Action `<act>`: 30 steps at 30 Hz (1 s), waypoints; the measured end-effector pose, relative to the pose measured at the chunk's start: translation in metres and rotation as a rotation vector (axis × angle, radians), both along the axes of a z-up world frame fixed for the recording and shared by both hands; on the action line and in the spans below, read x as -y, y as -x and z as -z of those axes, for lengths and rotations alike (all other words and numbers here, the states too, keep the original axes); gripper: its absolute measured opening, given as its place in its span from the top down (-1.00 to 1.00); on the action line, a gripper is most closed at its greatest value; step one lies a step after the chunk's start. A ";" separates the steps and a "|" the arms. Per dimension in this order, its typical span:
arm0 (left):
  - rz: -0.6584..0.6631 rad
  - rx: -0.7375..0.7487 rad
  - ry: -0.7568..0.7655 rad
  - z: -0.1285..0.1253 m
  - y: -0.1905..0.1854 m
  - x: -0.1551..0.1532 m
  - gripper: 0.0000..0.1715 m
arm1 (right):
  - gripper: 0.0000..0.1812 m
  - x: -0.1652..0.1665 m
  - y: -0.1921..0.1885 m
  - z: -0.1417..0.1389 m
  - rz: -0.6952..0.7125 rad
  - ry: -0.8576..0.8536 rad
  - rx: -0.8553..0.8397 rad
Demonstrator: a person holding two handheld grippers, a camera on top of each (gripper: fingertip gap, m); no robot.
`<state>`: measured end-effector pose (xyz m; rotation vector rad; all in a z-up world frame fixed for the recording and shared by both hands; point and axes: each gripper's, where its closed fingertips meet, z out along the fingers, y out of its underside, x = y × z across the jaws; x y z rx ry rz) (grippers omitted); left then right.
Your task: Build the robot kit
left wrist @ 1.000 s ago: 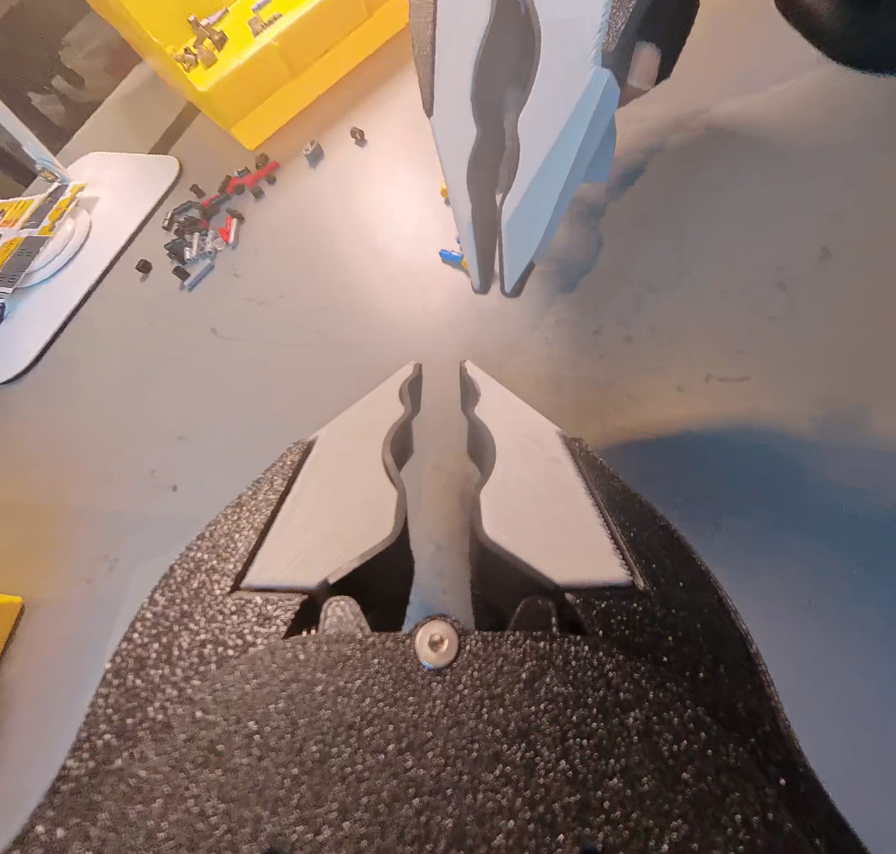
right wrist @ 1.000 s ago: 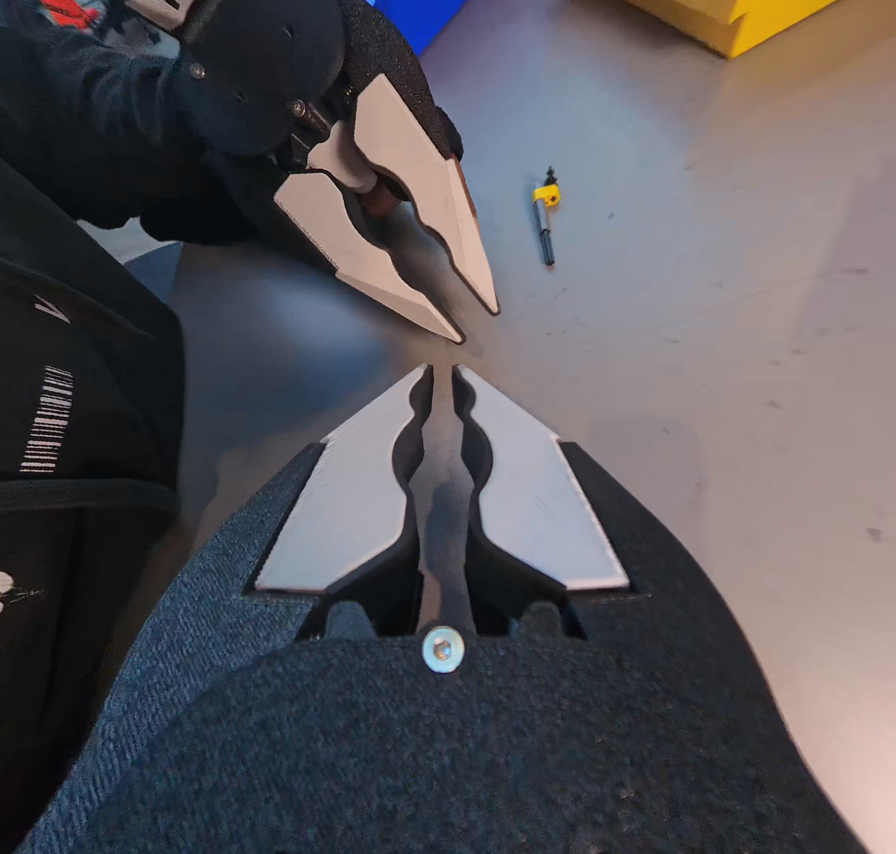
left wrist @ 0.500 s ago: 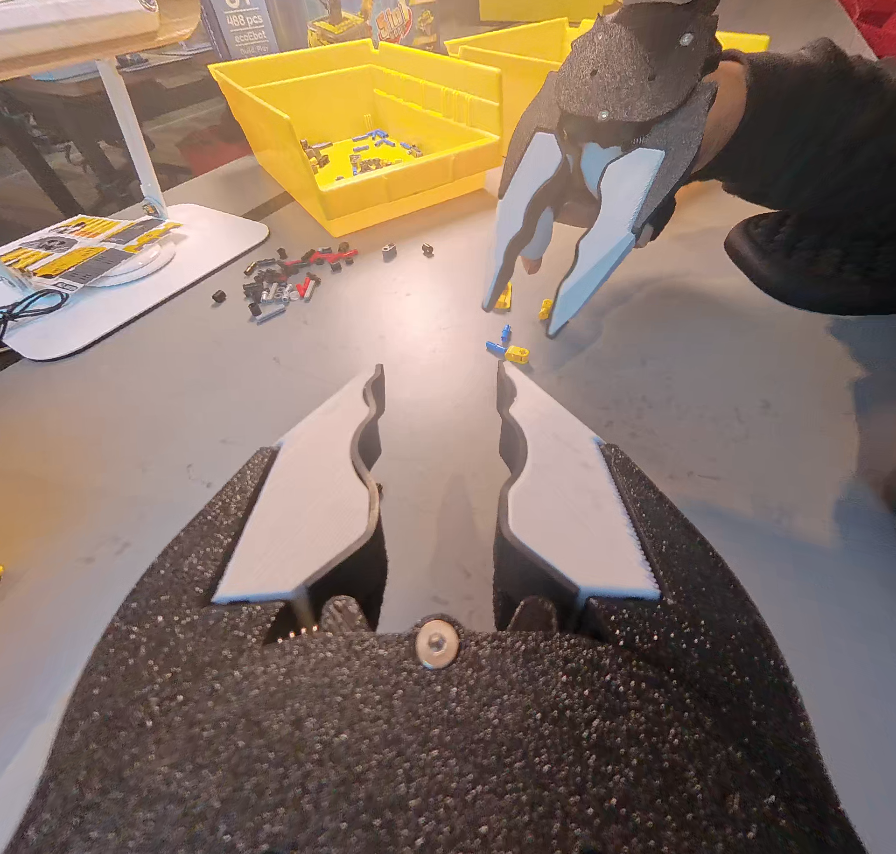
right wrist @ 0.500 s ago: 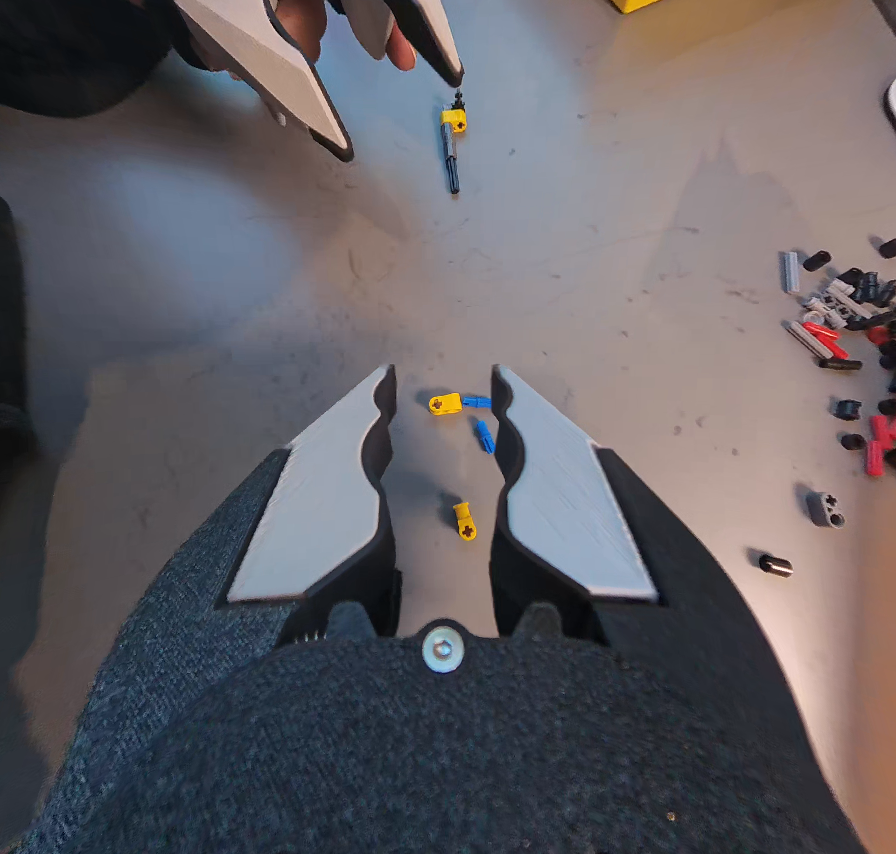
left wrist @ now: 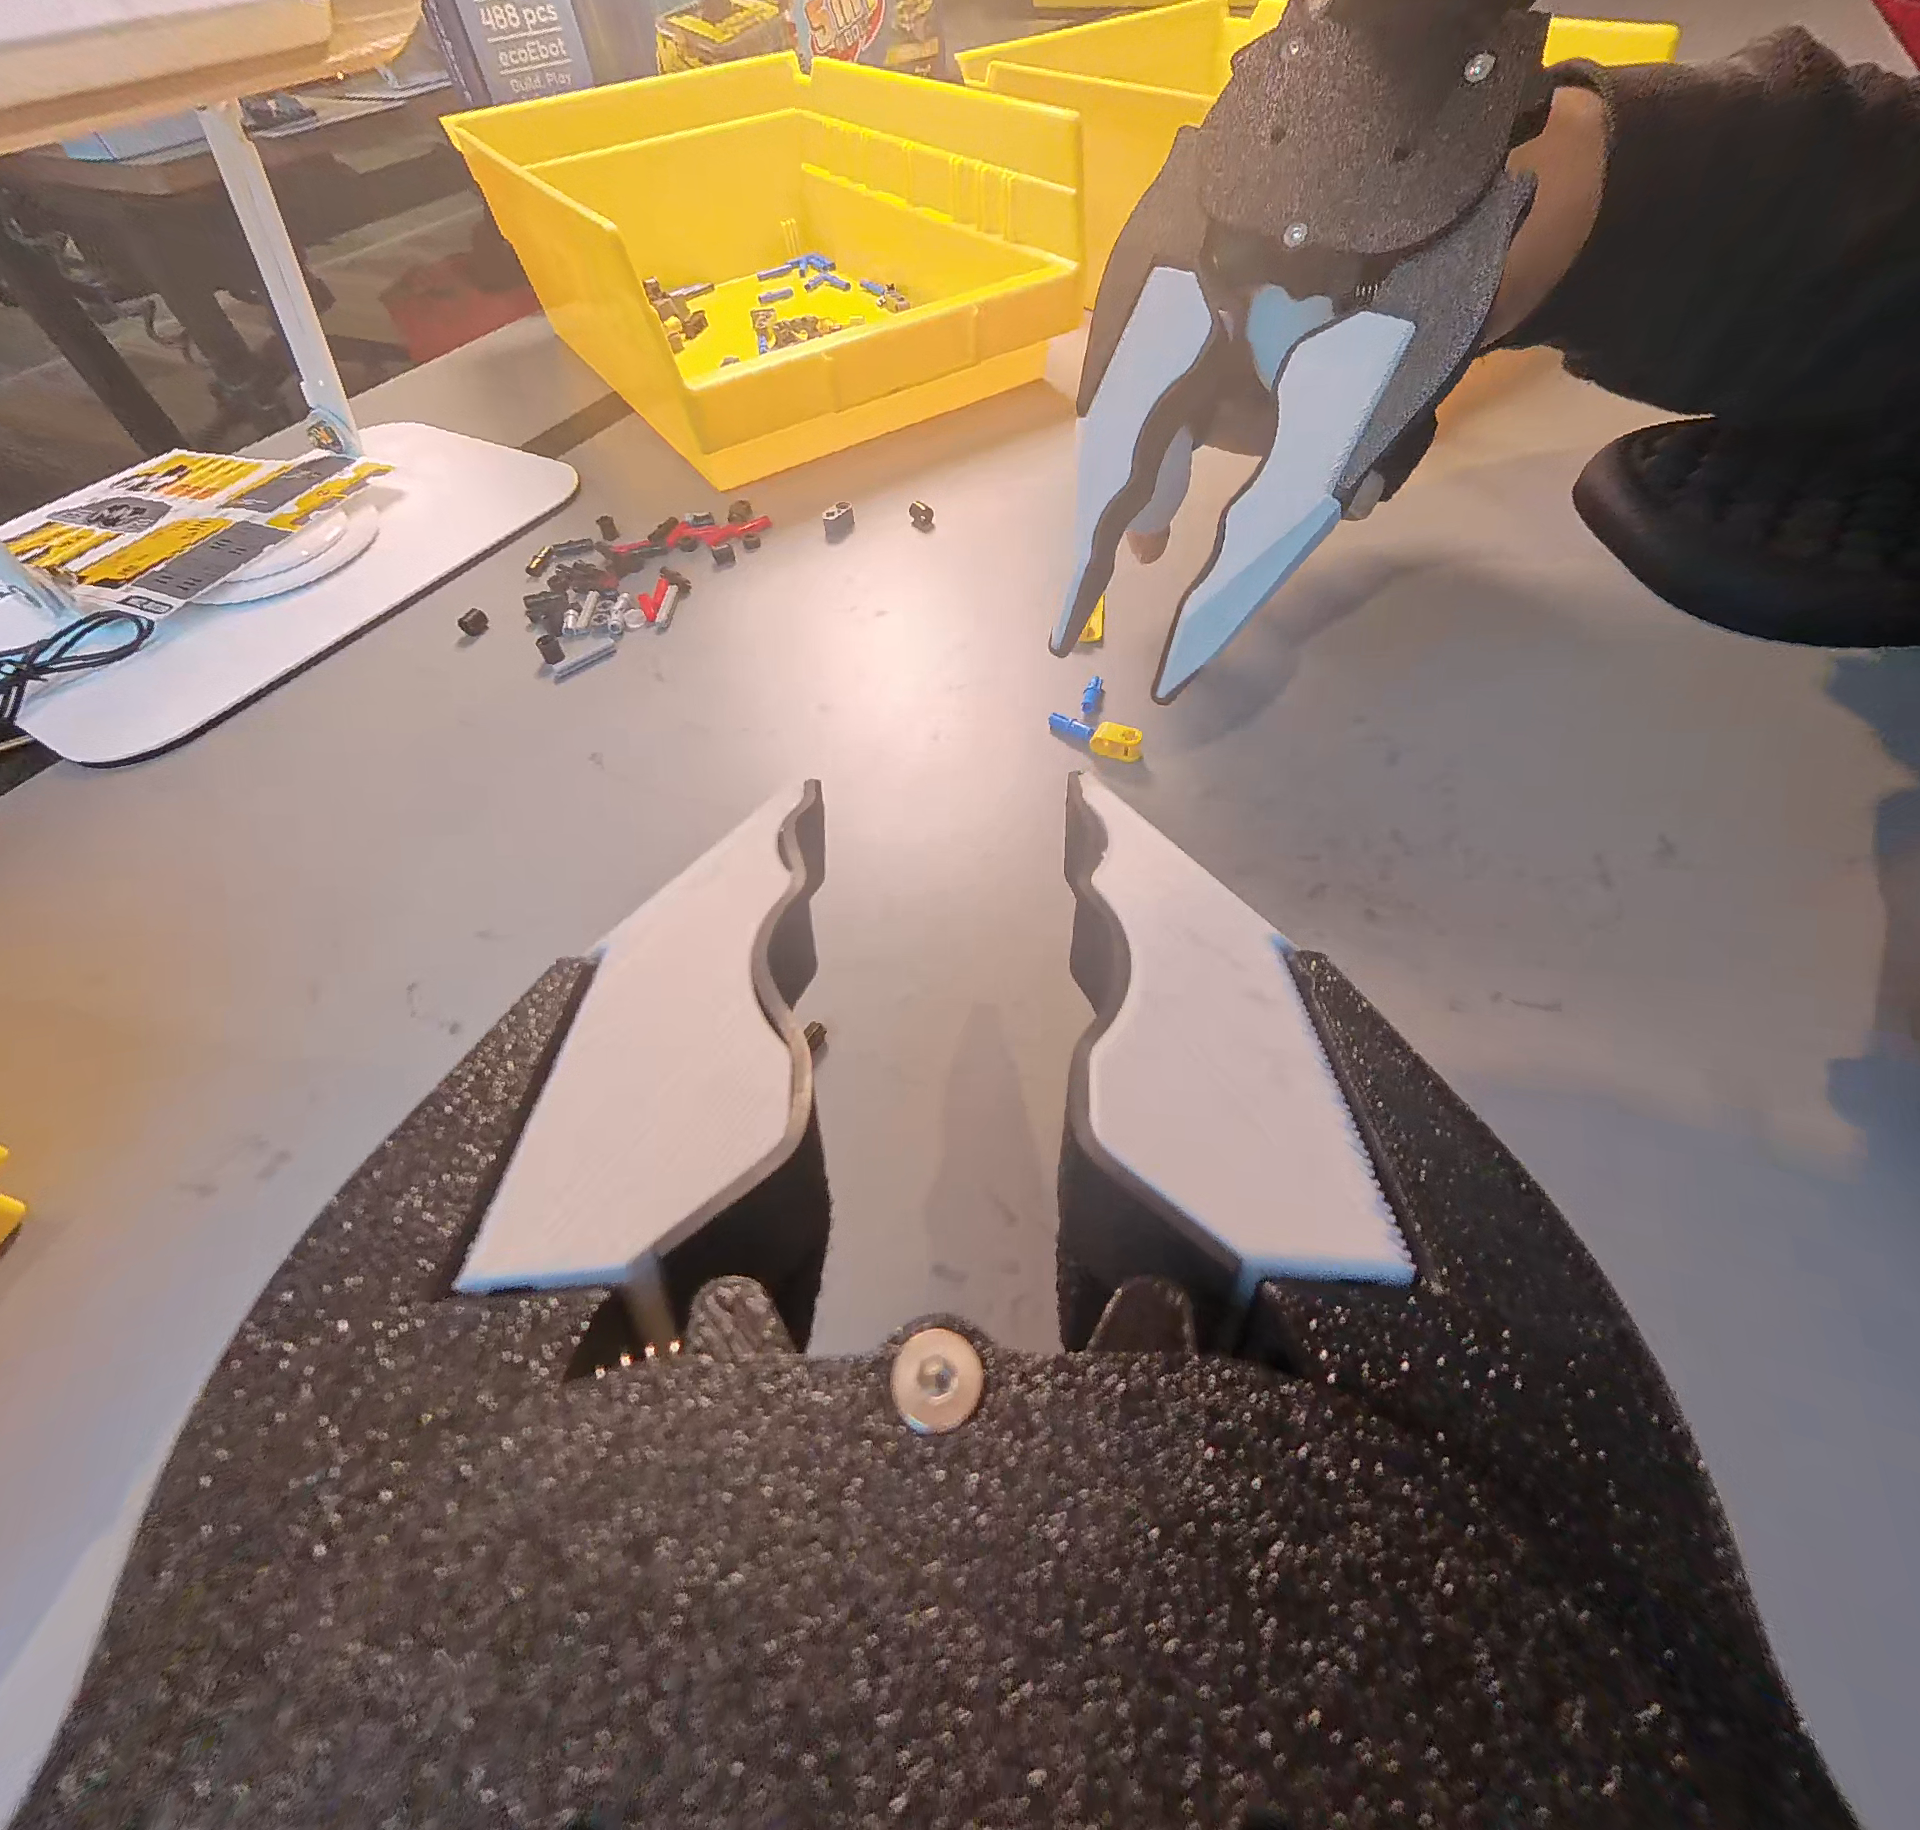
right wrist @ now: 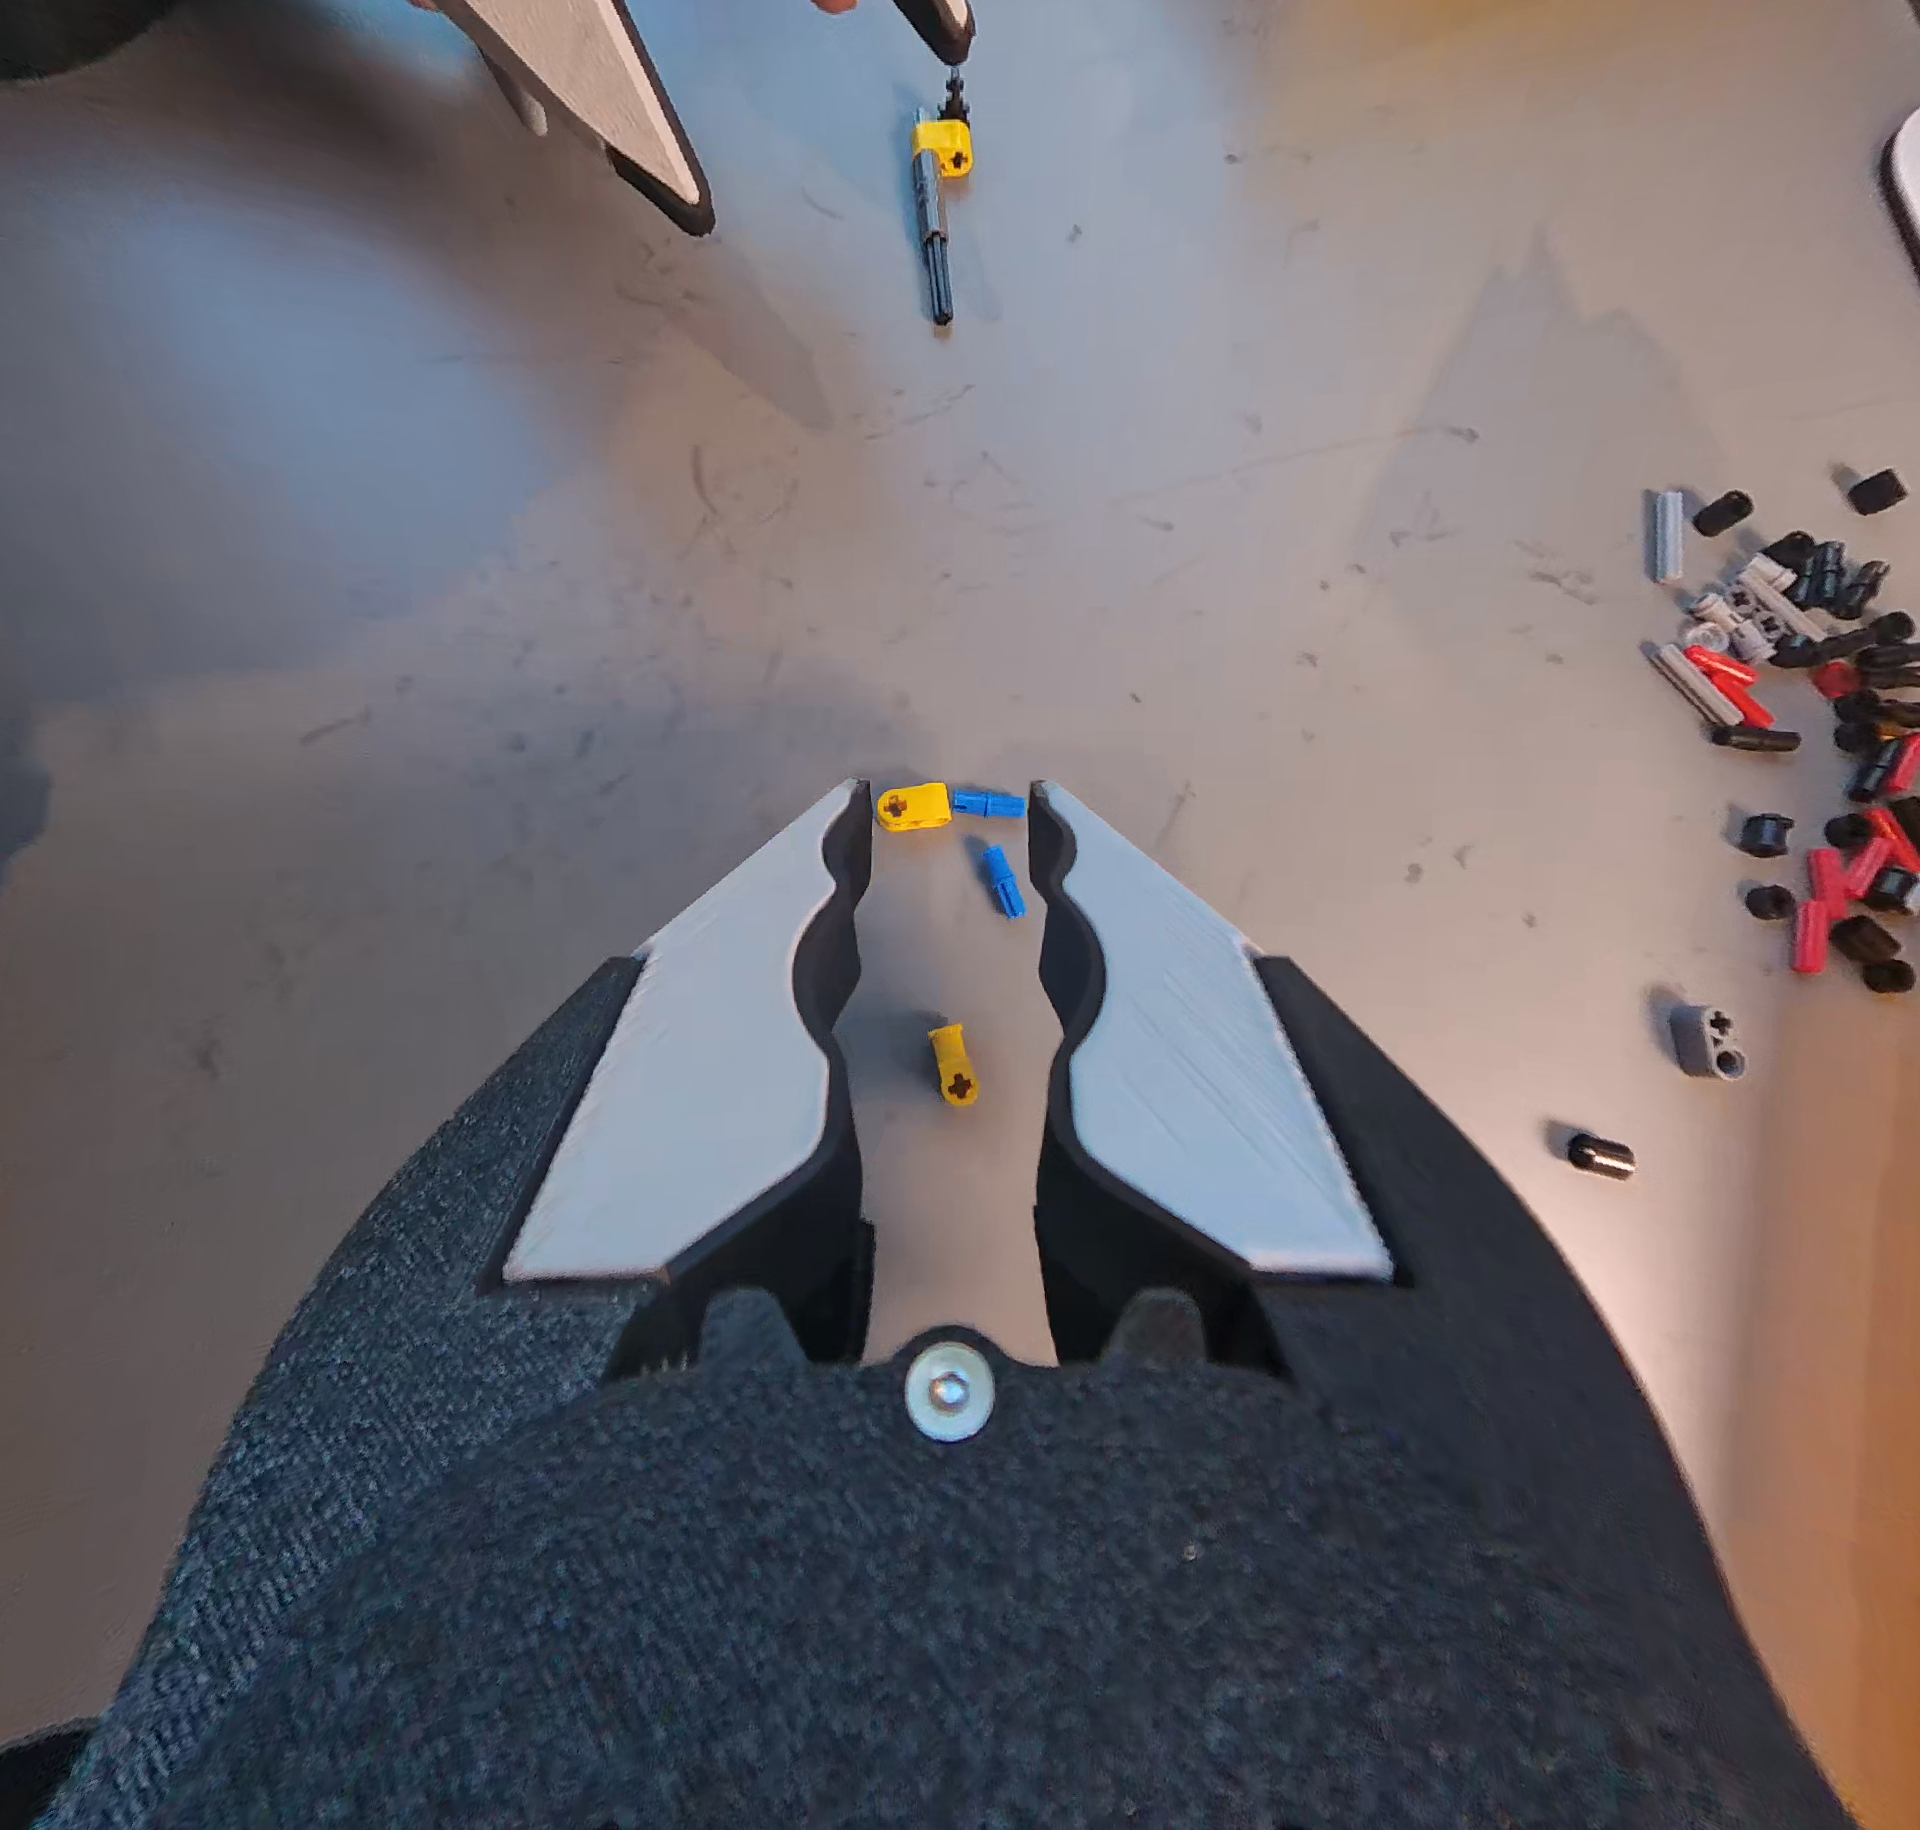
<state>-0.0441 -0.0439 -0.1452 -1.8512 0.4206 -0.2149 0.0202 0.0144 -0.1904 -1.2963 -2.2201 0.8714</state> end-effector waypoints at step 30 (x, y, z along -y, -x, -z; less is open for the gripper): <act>0.136 -0.134 0.081 0.021 -0.025 0.011 0.55 | 0.91 0.059 0.001 0.019 -0.156 -0.012 0.068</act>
